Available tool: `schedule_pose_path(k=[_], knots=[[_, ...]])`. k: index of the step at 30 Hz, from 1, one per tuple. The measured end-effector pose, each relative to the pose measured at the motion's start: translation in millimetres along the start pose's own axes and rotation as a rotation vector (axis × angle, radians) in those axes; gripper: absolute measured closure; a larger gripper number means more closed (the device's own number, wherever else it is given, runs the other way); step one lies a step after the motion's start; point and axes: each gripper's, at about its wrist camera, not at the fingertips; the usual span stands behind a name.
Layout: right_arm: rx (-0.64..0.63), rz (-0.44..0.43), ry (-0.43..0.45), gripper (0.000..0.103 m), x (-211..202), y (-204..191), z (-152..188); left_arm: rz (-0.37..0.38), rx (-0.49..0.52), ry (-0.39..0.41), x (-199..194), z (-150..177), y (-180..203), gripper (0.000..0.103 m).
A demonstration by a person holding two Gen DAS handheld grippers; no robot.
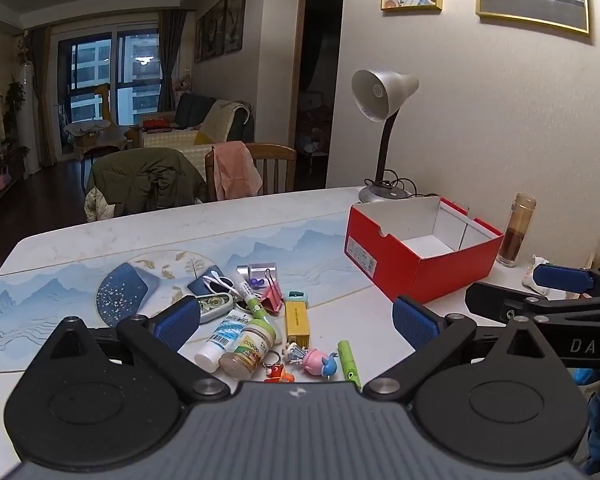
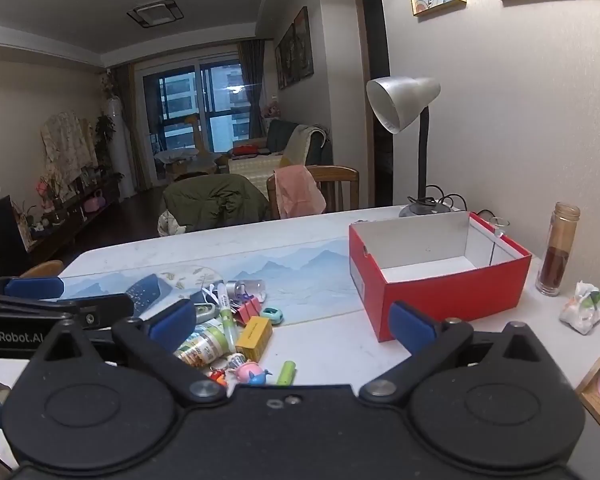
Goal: Organize rigid objects
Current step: 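Move both tools toward the cluttered items on the table runner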
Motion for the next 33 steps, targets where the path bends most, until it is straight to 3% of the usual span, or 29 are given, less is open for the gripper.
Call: schedule_pose_path(k=[11,33], knots=[[0.014,-0.017,-0.043,0.000,11.4,2.5,-3.8,0.003,-0.009,0.003,2.6,1.0,-3.1,0.000],[-0.009,-0.027,-0.093,0.001,36.3,-8.4,-4.2,0.009,-0.066,-0.070,21.0,5.4,-24.8,0.000]])
Point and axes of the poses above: each gripper's, at about its wrist camera, not at the fingertips, and x roughly the way its jaws point, y to its right, z to its underside, and after that the axes turned 6 degrees about x, right-handed
